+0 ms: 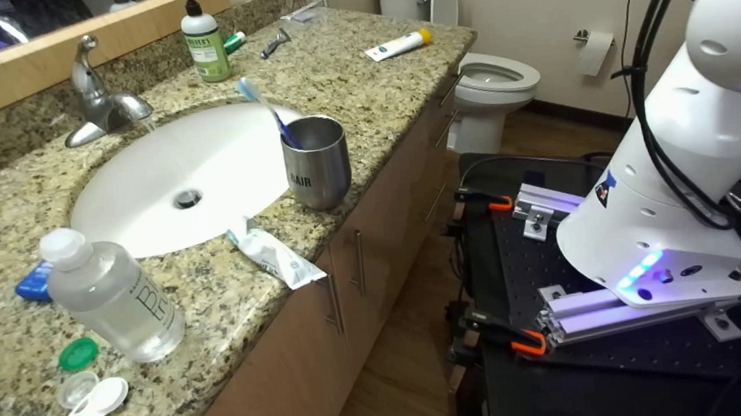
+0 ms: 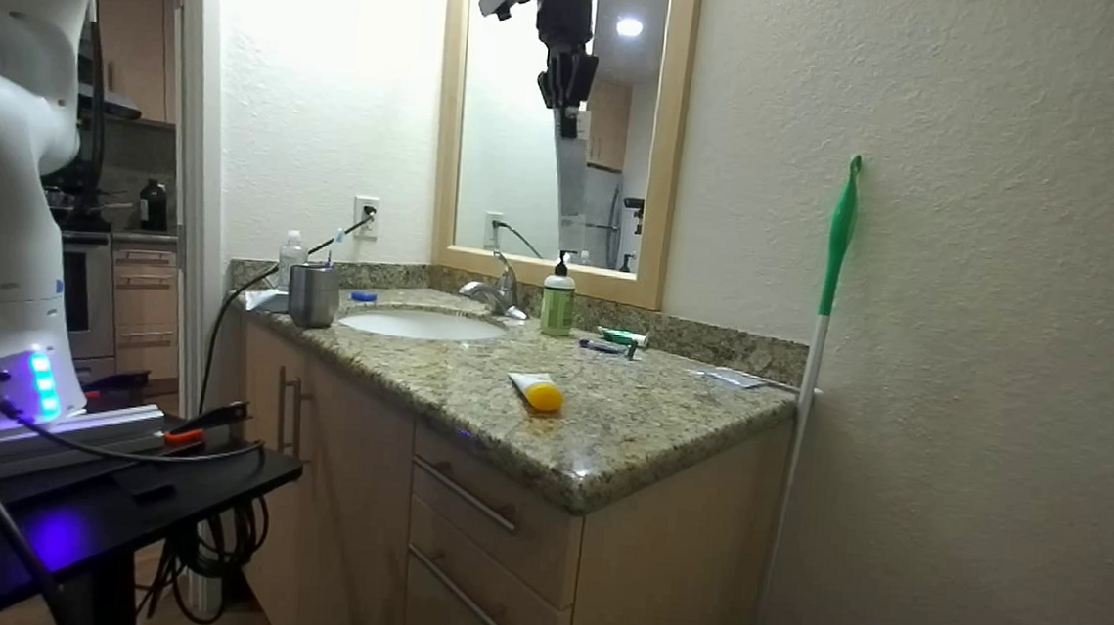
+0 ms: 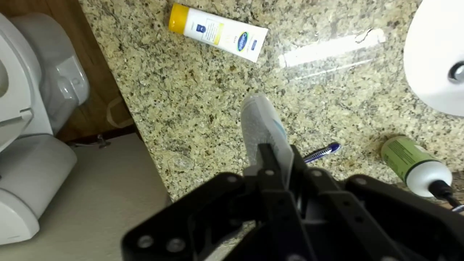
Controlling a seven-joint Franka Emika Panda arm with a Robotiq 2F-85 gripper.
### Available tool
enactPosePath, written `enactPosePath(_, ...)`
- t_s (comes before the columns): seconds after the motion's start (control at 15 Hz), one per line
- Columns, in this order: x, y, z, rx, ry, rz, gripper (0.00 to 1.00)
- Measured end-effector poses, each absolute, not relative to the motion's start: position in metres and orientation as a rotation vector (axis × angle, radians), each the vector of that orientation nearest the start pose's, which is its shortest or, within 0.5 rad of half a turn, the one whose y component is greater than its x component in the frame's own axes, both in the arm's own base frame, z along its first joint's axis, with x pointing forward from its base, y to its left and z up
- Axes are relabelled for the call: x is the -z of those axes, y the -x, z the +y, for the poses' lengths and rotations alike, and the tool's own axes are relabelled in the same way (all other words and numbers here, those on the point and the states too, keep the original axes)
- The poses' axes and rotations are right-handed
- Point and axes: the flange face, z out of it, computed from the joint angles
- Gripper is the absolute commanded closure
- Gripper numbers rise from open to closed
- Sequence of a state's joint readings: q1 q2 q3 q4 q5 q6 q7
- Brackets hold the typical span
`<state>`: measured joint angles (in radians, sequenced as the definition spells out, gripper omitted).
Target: Move the white and blue tube to the left side of the counter
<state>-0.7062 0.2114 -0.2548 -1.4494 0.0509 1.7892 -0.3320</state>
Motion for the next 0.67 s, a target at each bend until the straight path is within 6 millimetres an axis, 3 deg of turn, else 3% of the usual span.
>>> enactPosePath(0.07,-0.574,-0.379,-0.515,0.154,3.057,1.007,0.89)
enactPosePath(0.13,-0.567,-0.377,-0.52,0.138,3.053,1.018,0.97)
enactPosePath(0.4,-0.564,-0.383,-0.52,0.146,3.047,1.011,0.97)
enactPosePath(0.53,-0.582,-0.411,-0.501,0.202,3.095,0.907,0.97)
enactPosePath(0.67,-0.601,-0.457,-0.46,0.249,3.165,0.746,0.97)
